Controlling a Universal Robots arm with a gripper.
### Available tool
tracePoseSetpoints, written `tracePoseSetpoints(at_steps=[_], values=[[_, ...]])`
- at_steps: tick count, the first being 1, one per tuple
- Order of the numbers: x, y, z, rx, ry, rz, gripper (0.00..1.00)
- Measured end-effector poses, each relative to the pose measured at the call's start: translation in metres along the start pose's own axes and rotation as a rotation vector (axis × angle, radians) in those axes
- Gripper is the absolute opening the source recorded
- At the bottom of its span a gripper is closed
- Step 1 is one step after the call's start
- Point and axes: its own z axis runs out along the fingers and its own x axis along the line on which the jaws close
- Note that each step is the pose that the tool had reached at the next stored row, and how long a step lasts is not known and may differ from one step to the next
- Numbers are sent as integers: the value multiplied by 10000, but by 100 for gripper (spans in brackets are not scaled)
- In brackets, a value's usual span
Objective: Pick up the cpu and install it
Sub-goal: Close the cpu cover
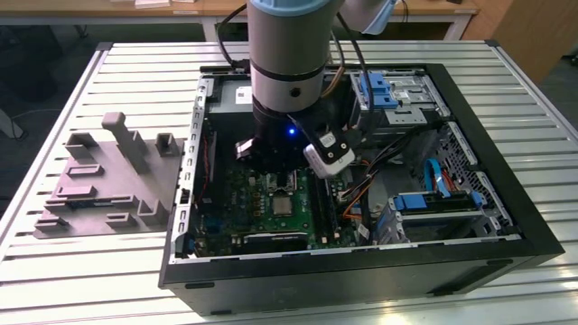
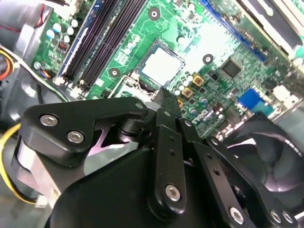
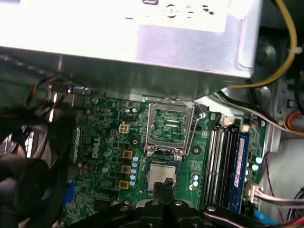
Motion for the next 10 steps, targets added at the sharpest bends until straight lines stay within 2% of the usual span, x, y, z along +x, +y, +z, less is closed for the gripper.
tracePoseSetpoints(at_steps=[4,8,10], values=[[-5,0,8,10,3,-545,11],[-53,-7,14,6,1,-600,11],[-102,-14,16,4,3,-600,11]])
